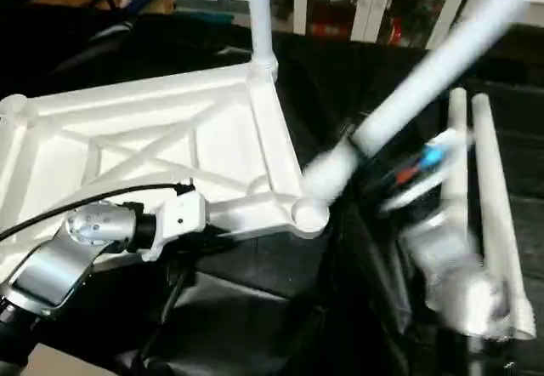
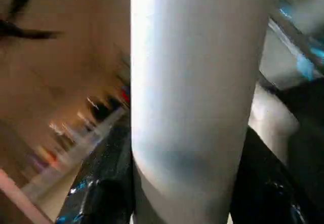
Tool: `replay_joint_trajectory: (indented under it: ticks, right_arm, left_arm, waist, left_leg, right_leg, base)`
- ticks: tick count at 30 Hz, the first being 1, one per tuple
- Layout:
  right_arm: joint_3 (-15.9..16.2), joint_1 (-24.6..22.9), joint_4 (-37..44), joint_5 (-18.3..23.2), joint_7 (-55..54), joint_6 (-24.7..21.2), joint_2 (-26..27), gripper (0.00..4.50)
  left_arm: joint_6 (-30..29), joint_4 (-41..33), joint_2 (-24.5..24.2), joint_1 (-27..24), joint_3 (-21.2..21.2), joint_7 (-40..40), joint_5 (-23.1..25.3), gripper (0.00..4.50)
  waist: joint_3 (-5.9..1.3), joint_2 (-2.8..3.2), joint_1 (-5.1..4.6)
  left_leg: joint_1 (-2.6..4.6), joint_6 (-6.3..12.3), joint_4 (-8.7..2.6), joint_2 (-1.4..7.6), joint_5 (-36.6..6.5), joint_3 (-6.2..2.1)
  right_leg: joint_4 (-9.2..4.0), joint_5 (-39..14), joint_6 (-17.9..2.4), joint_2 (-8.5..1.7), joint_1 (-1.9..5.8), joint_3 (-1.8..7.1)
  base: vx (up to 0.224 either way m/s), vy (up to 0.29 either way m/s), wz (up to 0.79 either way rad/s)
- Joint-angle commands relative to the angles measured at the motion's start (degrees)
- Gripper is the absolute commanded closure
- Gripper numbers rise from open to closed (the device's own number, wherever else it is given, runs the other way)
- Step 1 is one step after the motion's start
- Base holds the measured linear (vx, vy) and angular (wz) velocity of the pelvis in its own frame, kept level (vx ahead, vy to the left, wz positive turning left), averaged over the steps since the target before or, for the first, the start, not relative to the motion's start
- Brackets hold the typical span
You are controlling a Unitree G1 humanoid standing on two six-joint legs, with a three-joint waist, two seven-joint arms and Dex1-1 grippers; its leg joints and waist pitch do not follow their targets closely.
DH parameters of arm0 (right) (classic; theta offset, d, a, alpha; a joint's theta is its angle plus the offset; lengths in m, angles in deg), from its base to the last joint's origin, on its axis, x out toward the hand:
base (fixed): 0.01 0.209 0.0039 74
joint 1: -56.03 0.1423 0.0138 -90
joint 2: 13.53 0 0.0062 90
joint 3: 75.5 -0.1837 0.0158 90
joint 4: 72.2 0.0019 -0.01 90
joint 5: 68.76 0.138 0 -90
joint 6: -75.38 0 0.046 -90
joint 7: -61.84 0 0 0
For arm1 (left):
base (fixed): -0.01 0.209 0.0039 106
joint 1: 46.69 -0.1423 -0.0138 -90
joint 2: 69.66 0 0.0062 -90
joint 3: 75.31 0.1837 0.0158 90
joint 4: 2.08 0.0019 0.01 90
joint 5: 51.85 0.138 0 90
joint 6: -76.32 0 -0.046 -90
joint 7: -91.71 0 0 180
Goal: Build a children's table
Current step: Insert table leg to table base
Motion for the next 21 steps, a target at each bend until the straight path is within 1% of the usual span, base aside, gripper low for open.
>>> replay_joint_trajectory:
  ticks: [1, 2, 3, 4, 5, 6, 7, 8, 9, 11, 12, 13, 14, 15, 16, 17, 18, 19, 21]
  right_arm:
    - [-1.4, 1.2, 3.9, 9.2, -2.1, -1.7, -0.5, 2.70]
    - [-1.6, 1.6, 4.3, 11.1, -2.6, -2.0, -0.5, 2.70]
    - [-2.1, 2.1, 5.1, 14.4, -3.6, -2.6, -0.5, 2.70]
    - [-2.4, 2.6, 5.6, 19.1, -4.3, -3.5, -0.6, 2.70]
    - [-2.6, 2.8, 5.9, 22.2, -4.7, -4.2, -0.8, 2.70]
    - [-2.6, 2.8, 5.9, 22.2, -4.7, -4.2, -0.8, 2.70]
    - [-3.0, 2.8, 6.4, 25.8, -4.7, -6.0, -1.0, 2.70]
    - [-3.4, 2.8, 6.7, 29.4, -5.1, -8.1, -1.1, 2.70]
    - [-3.5, 2.8, 6.9, 31.2, -5.4, -8.7, -1.1, 2.70]
    - [-3.7, 2.5, 7.8, 37.5, -6.7, -10.5, -1.3, 2.70]
    - [-3.7, 2.4, 8.4, 41.4, -7.6, -10.3, -0.9, 2.70]
    - [-4.1, 2.6, 9.1, 44.3, -8.6, -9.8, 0.2, 2.70]
    - [-4.7, 3.0, 9.5, 45.8, -9.0, -9.7, 1.5, 2.70]
    - [-4.7, 3.0, 9.5, 45.8, -9.0, -9.7, 1.5, 2.70]
    - [-5.7, 3.6, 10.2, 46.7, -8.3, -10.4, 3.3, 2.70]
    - [-6.2, 4.0, 10.5, 46.8, -7.6, -11.2, 4.0, 2.70]
    - [-6.7, 4.3, 10.7, 46.8, -6.5, -12.2, 4.6, 2.70]
    - [-7.0, 4.6, 10.9, 46.8, -5.4, -13.1, 5.0, 2.70]
    - [-7.9, 5.2, 11.0, 46.8, -4.3, -14.8, 5.7, 2.70]
  left_arm:
    - [-0.7, 3.3, 0.2, -1.9, 1.7, -1.5, 0.9, 4.50]
    - [-0.7, 3.3, 0.2, -1.9, 1.7, -1.4, 0.9, 4.50]
    - [-0.7, 3.3, 0.1, -1.9, 1.8, -1.4, 1.0, 4.50]
    - [-0.6, 3.4, 0.1, -1.9, 1.8, -1.5, 1.0, 4.50]
    - [-0.6, 3.5, 0.1, -1.9, 1.8, -1.5, 1.1, 4.50]
    - [-0.6, 3.5, 0.1, -1.9, 1.8, -1.5, 1.1, 4.50]
    - [-0.6, 3.4, 0.1, -1.9, 1.8, -1.5, 1.1, 4.50]
    - [-0.6, 3.3, 0.2, -2.1, 1.8, -1.5, 1.2, 4.50]
    - [-0.7, 3.3, 0.2, -2.1, 1.8, -1.5, 1.2, 4.50]
    - [-0.7, 3.1, 0.1, -2.4, 1.8, -1.6, 1.2, 4.50]
    - [-0.7, 3.0, 0.1, -2.5, 1.8, -1.6, 1.2, 4.50]
    - [-0.8, 3.0, 0.1, -2.5, 1.8, -1.6, 1.2, 4.50]
    - [-0.9, 3.0, 0.2, -2.5, 1.7, -1.7, 1.1, 4.50]
    - [-0.9, 3.0, 0.2, -2.5, 1.7, -1.7, 1.1, 4.50]
    - [-1.0, 2.8, 0.2, -2.6, 1.7, -1.8, 1.1, 4.50]
    - [-1.1, 2.7, 0.3, -2.7, 1.6, -1.9, 1.1, 4.50]
    - [-1.2, 2.6, 0.3, -2.8, 1.7, -2.0, 1.1, 4.50]
    - [-1.2, 2.4, 0.3, -2.9, 1.7, -2.1, 1.1, 4.50]
    - [-1.3, 2.3, 0.4, -3.1, 1.7, -2.2, 1.1, 4.50]
  waist:
    - [-2.81, -1.66, -0.06]
    - [-2.68, -1.60, -0.06]
    - [-2.75, -1.52, -0.02]
    - [-2.65, -1.66, 0.03]
    - [-2.66, -1.62, 0.02]
    - [-2.64, -1.67, -0.06]
    - [-2.59, -1.69, -0.11]
    - [-2.64, -1.72, -0.05]
    - [-2.64, -1.72, -0.05]
    - [-2.77, -1.75, 0.05]
    - [-2.86, -1.83, 0.07]
    - [-2.85, -1.85, 0.11]
    - [-2.86, -2.09, 0.01]
    - [-2.86, -2.09, 0.01]
    - [-2.88, -2.00, -0.02]
    - [-2.88, -2.00, -0.02]
    - [-2.91, -2.18, -0.10]
    - [-2.94, -2.15, -0.09]
    - [-3.04, -2.23, -0.09]
  left_leg:
    - [1.29, 11.23, -2.18, 5.25, 3.0, -2.78]
    - [1.24, 11.37, -2.23, 5.20, 2.6, -2.76]
    - [1.28, 11.30, -2.22, 5.22, 2.1, -2.76]
    - [1.21, 11.07, -2.34, 5.22, 1.0, -2.84]
    - [1.20, 10.90, -2.36, 5.25, 0.7, -2.88]
    - [1.25, 10.49, -2.41, 5.26, 0.3, -2.86]
    - [1.30, 9.98, -2.47, 5.24, -0.1, -2.79]
    - [1.38, 10.07, -2.43, 5.13, 0.0, -2.85]
    - [1.38, 10.07, -2.43, 5.13, 0.0, -2.85]
    - [1.29, 10.69, -2.23, 5.08, 1.7, -2.86]
    - [1.28, 11.05, -2.15, 5.03, 2.2, -2.82]
    - [1.20, 11.22, -2.12, 5.06, 2.6, -2.81]
    - [1.12, 11.33, -2.12, 5.00, 2.3, -2.74]
    - [1.12, 11.33, -2.12, 5.00, 2.3, -2.74]
    - [1.09, 11.09, -2.16, 4.94, 2.1, -2.74]
    - [1.09, 11.09, -2.16, 4.94, 2.1, -2.74]
    - [0.98, 11.07, -2.18, 4.87, 1.8, -2.75]
    - [1.05, 11.06, -2.13, 4.83, 2.3, -2.73]
    - [0.98, 11.39, -2.00, 4.76, 3.3, -2.72]
  right_leg:
    - [-2.11, 9.9, -14.4, -3.97, 1.80, 2.22]
    - [-2.20, 9.2, -14.3, -3.99, 1.77, 2.12]
    - [-2.23, 8.3, -14.2, -3.97, 1.74, 2.04]
    - [-2.49, 5.4, -14.0, -4.16, 1.88, 2.04]
    - [-2.55, 4.5, -14.0, -4.15, 1.88, 2.00]
    - [-2.64, 2.8, -13.9, -4.00, 1.77, 1.93]
    - [-2.74, 1.6, -13.7, -3.93, 1.62, 1.87]
    - [-2.72, 1.7, -13.9, -4.04, 1.84, 2.00]
    - [-2.72, 1.7, -13.9, -4.04, 1.84, 2.00]
    - [-2.48, 3.7, -13.7, -3.98, 1.88, 1.99]
    - [-2.39, 4.6, -13.6, -3.96, 1.85, 1.93]
    - [-2.31, 4.9, -13.5, -3.98, 1.79, 1.92]
    - [-2.33, 4.6, -13.5, -3.95, 1.76, 1.86]
    - [-2.33, 4.6, -13.5, -3.95, 1.76, 1.86]
    - [-2.33, 3.7, -13.5, -3.89, 1.69, 1.78]
    - [-2.33, 3.7, -13.5, -3.89, 1.69, 1.78]
    - [-2.30, 2.9, -13.7, -3.91, 1.68, 1.70]
    - [-2.25, 2.9, -13.6, -3.77, 1.64, 1.68]
    - [-2.05, 4.1, -13.5, -3.75, 1.71, 1.68]
  base:
    - [0.000, 0.000, 0.00]
    - [0.000, 0.000, 0.00]
    - [0.000, 0.000, 0.00]
    - [0.000, 0.000, 0.00]
    - [0.000, 0.000, 0.00]
    - [0.000, 0.000, 0.00]
    - [0.000, 0.000, 0.00]
    - [0.000, 0.000, 0.00]
    - [0.000, 0.000, 0.00]
    - [0.000, 0.000, 0.00]
    - [0.000, 0.000, 0.00]
    - [0.000, 0.000, 0.00]
    - [0.000, 0.000, 0.00]
    - [0.000, 0.000, 0.00]
    - [0.000, 0.000, 0.00]
    - [0.000, 0.000, 0.00]
    - [0.000, 0.000, 0.00]
    - [0.000, 0.000, 0.00]
    - [0.000, 0.000, 0.00]
